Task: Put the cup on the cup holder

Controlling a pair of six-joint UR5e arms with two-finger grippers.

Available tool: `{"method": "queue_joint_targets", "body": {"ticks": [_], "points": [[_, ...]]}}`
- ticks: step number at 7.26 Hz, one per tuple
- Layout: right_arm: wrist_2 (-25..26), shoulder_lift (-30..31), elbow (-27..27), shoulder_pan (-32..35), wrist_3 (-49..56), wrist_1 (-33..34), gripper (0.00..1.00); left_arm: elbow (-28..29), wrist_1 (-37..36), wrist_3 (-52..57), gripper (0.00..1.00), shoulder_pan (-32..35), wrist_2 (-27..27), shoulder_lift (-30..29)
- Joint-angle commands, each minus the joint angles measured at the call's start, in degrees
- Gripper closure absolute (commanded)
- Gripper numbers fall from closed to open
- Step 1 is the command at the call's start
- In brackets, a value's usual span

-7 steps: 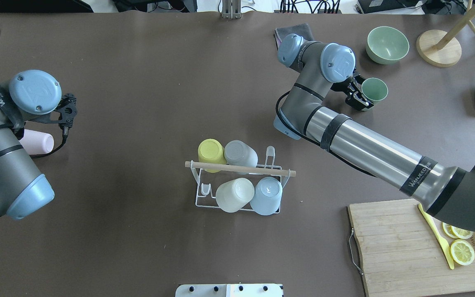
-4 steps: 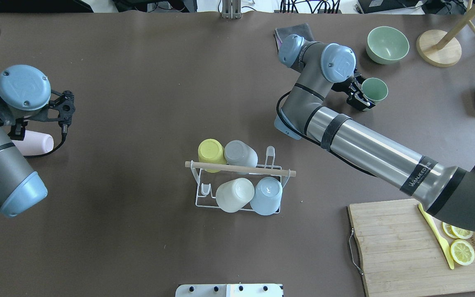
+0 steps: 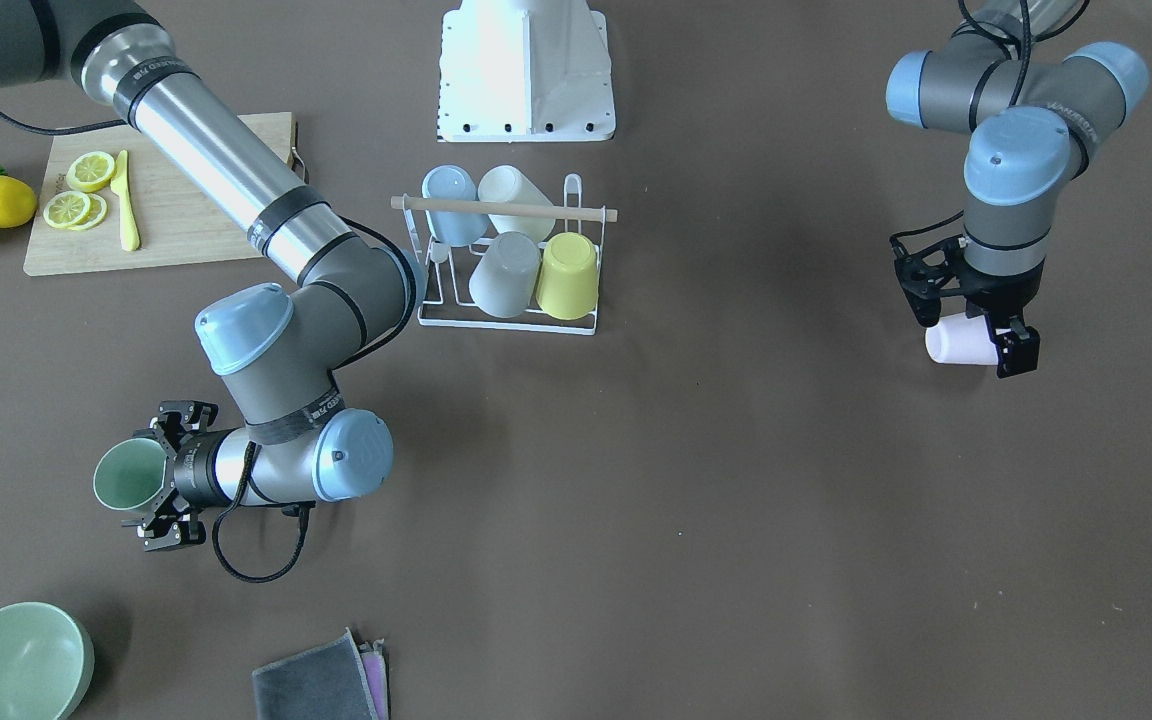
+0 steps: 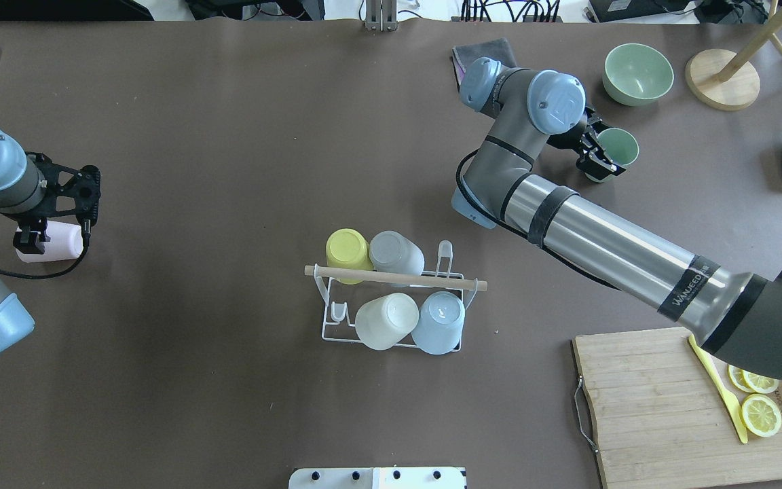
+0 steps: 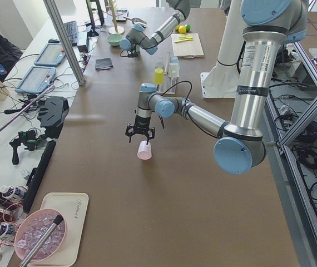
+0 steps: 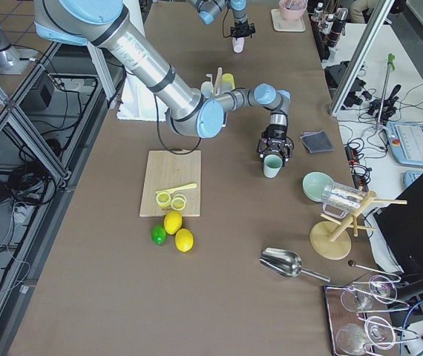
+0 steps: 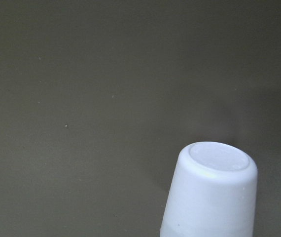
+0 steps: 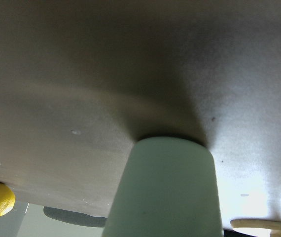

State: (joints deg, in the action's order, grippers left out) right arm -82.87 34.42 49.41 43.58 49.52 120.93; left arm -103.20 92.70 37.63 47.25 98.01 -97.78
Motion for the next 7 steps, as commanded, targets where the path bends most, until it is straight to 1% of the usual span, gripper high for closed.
{"method": "queue_joint_targets", "body": {"ticks": [1, 3, 5, 7], "points": [[0.08, -0.05, 0.33, 0.02, -2.30, 0.53, 0.01, 0.19, 2.21, 0.16, 0.03, 0.03, 3.06, 0.92], [-0.01, 0.12, 0.33, 0.02, -3.02, 0.62, 0.01, 1.68, 3.09, 0.16, 0.03, -0.05, 3.33, 1.62], [-0.10, 0.21, 0.25, -0.42, -3.11, 0.45, 0.01, 3.96, 6.60, -0.10, 0.03, -0.40, 3.33, 2.07], [-0.10, 0.21, 0.07, -0.69, -3.29, 0.45, 0.01, 6.85, 9.15, -0.27, 0.03, -0.76, 3.33, 1.19]]}}
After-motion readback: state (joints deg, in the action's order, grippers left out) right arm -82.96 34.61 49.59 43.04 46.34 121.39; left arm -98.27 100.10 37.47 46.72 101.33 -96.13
